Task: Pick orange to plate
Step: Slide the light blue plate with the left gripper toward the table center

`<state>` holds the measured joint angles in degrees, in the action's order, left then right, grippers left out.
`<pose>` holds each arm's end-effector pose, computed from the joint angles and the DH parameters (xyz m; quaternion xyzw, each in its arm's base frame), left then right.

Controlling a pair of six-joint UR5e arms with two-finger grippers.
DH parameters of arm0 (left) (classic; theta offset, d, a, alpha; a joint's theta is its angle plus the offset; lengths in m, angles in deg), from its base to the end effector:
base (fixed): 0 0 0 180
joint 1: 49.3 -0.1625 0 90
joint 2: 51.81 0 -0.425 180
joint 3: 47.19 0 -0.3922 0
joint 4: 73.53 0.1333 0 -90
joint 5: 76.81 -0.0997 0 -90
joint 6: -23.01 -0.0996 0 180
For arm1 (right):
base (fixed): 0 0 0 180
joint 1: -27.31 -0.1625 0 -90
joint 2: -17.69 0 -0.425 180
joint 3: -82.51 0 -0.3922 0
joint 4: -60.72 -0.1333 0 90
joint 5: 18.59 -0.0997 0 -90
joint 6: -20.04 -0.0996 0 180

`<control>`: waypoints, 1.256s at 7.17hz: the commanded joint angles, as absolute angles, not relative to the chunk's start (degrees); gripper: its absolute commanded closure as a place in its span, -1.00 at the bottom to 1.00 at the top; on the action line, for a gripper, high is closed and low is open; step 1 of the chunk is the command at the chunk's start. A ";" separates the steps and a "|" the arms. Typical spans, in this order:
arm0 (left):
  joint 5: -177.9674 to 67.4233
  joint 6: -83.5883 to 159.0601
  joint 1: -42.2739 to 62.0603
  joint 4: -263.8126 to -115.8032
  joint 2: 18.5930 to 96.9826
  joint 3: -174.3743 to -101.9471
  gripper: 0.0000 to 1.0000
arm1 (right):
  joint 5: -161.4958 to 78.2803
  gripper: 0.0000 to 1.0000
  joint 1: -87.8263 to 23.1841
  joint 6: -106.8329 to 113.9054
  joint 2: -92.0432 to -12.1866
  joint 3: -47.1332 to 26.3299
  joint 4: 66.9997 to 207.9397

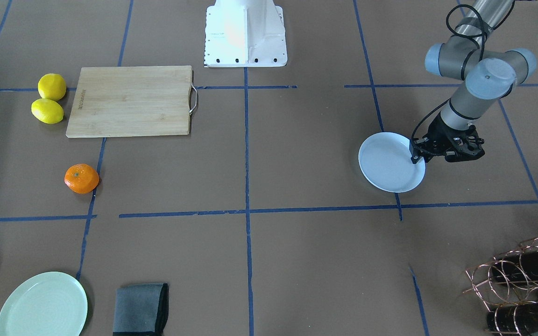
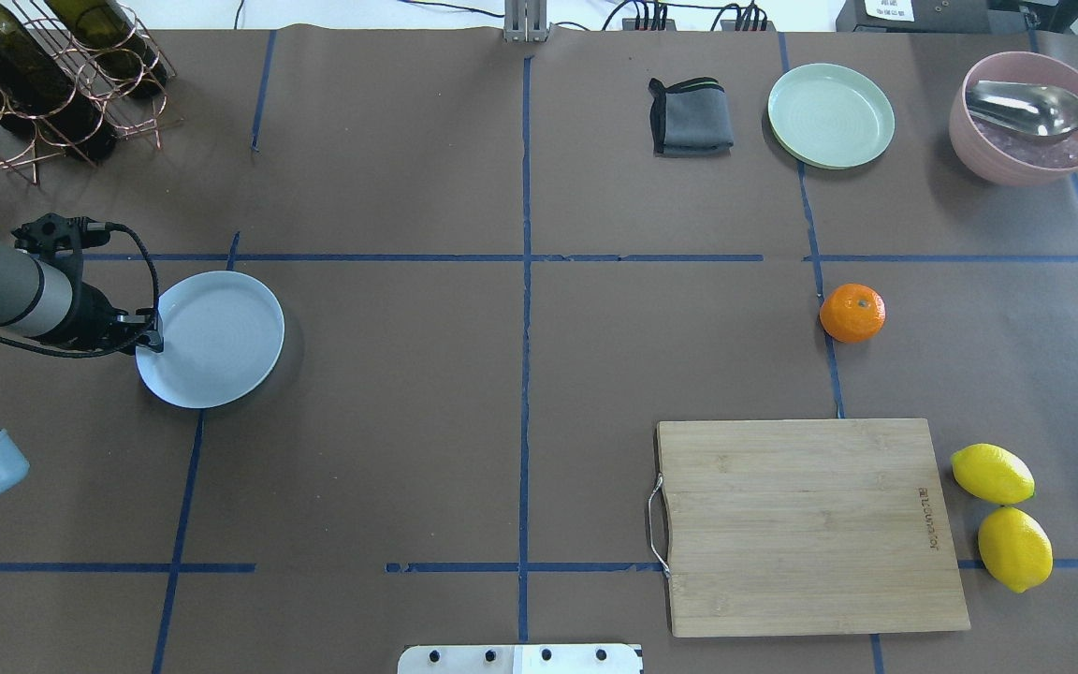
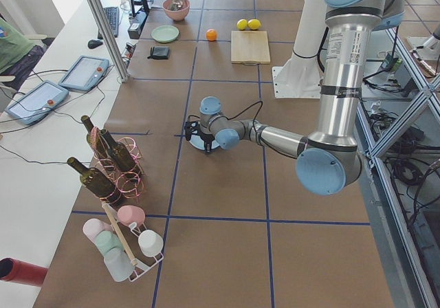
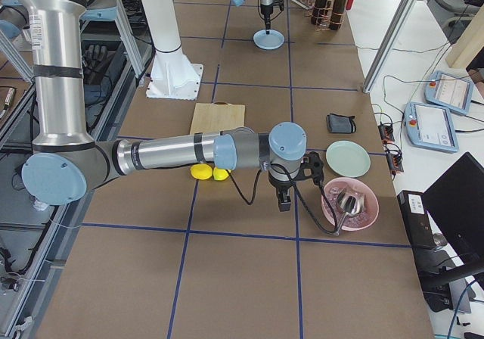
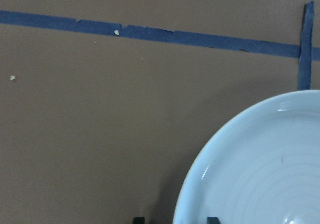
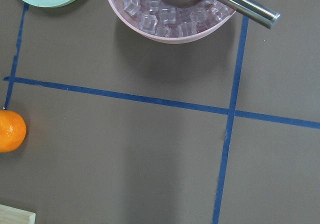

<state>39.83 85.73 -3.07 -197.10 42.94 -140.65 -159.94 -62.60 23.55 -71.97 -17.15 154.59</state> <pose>0.3213 -0.4636 0.5300 0.0352 0.4068 -0.0686 0.9103 0.0547 -0.4946 0.5706 0.0611 -0.4310 -0.0514 0.8988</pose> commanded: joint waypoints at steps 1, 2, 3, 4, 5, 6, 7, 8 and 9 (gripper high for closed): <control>39.91 85.93 -2.98 -197.02 42.94 -141.66 1.00 | -160.09 -1.00 -62.60 23.55 -71.87 -17.07 154.59; 40.26 85.50 -2.72 -197.01 42.77 -142.20 1.00 | -160.09 -1.00 -62.60 23.55 -71.95 -17.07 154.68; 40.70 85.23 -2.11 -196.58 41.81 -144.90 1.00 | -160.09 -1.00 -62.60 23.55 -71.96 -16.99 154.68; 44.10 85.14 2.68 -196.23 41.19 -145.97 1.00 | -160.09 -1.00 -62.60 23.55 -71.96 -16.90 154.59; 47.61 85.06 6.38 -196.22 41.44 -145.98 1.00 | -160.09 -1.00 -62.60 23.55 -71.96 -16.90 154.59; 49.13 85.06 8.51 -194.57 42.23 -145.98 1.00 | -160.09 -1.00 -62.60 23.47 -71.96 -17.07 154.33; 49.14 85.14 8.88 -190.55 45.54 -145.98 1.00 | -160.00 -1.00 -62.60 23.47 -71.96 -17.16 154.24; 49.14 85.75 8.97 -184.94 50.36 -145.98 1.00 | -159.83 -1.00 -62.60 23.20 -71.96 -17.25 154.06; 49.14 86.28 8.97 -181.75 54.33 -145.98 1.00 | -159.74 -1.00 -62.60 19.46 -71.52 -17.25 153.98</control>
<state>49.04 85.71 8.78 -186.25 49.62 -145.97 -159.87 -62.60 22.28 -71.84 -17.20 154.11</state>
